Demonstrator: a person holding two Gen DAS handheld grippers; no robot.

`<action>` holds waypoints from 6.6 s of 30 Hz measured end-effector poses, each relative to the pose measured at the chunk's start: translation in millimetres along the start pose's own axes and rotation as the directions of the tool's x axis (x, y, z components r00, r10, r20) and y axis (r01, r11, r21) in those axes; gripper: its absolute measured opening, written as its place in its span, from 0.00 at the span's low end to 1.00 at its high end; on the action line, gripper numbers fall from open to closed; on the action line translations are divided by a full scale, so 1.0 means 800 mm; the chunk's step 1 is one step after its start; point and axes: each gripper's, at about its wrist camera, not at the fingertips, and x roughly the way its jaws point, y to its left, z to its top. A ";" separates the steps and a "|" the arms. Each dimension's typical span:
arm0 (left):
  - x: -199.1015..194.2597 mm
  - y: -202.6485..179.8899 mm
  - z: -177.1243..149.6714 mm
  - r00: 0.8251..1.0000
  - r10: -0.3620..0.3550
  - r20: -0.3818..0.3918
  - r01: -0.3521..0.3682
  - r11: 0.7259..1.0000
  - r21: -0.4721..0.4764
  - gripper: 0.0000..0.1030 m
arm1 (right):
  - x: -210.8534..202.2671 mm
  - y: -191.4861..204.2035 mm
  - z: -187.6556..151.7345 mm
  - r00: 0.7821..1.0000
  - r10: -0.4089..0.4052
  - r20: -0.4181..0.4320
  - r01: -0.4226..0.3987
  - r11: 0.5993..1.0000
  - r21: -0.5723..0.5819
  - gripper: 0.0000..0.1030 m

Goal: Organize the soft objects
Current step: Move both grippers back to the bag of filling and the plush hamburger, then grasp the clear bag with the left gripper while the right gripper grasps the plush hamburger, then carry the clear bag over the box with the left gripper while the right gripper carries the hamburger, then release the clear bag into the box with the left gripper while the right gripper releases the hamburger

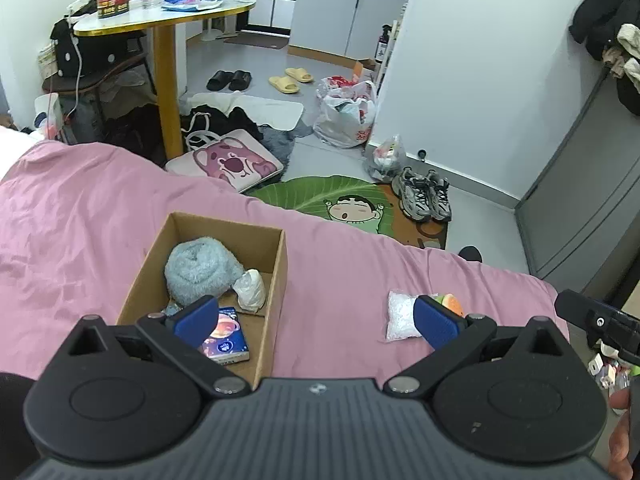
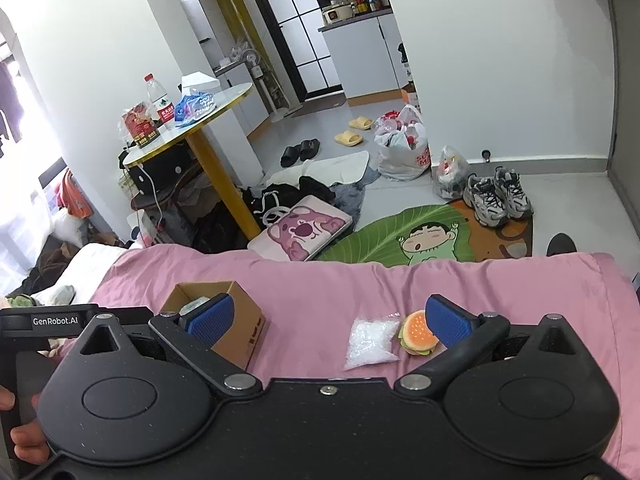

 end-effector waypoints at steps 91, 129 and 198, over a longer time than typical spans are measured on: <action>0.249 -0.088 -0.043 0.935 -0.211 -0.285 0.204 0.977 -0.053 0.27 | 0.145 -0.045 -0.045 0.975 -0.118 -0.189 0.049 0.941 -0.336 0.41; 0.053 0.050 -0.016 0.977 -0.206 -0.054 0.207 0.978 0.006 0.27 | 0.050 0.113 -0.037 0.985 -0.169 0.023 0.170 0.952 -0.254 0.42; 0.126 0.251 -0.019 0.979 -0.172 -0.109 0.153 0.975 -0.164 0.41 | 0.185 0.276 -0.083 0.977 -0.045 -0.207 -0.007 0.970 -0.245 0.42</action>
